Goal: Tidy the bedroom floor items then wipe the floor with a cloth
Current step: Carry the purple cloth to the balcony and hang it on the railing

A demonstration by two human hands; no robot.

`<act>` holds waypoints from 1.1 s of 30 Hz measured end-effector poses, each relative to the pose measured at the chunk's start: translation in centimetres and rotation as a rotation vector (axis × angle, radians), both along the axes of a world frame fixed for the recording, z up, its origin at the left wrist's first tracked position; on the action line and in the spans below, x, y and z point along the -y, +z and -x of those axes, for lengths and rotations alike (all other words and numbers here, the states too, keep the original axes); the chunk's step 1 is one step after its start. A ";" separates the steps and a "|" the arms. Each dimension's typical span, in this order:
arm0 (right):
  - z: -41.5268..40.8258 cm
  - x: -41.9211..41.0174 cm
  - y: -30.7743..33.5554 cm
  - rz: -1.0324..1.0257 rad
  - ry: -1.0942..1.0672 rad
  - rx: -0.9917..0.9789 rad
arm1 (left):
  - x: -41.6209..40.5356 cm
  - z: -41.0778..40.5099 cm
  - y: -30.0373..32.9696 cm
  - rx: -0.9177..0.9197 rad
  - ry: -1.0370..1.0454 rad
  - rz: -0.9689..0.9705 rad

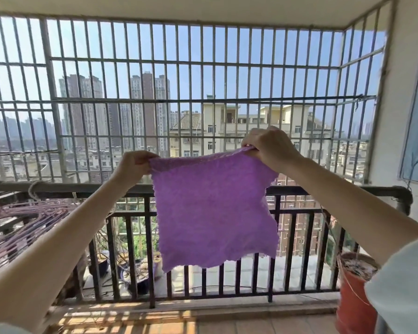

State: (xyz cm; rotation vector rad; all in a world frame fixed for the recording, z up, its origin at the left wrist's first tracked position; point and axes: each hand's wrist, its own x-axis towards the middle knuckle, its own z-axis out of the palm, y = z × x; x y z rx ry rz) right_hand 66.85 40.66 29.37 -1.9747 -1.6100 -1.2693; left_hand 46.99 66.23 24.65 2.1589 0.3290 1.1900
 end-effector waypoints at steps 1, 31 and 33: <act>-0.4 -0.6 0.1 0.008 -0.010 0.000 | -0.4 -0.4 0.3 0.017 0.013 0.018; -8.5 -9.3 -2.8 0.635 -0.211 -0.892 | -7.0 -8.3 -0.3 -0.535 0.112 0.186; -8.2 -8.5 -2.5 0.561 -0.153 -0.864 | -6.6 -7.8 -0.2 -0.399 0.041 0.143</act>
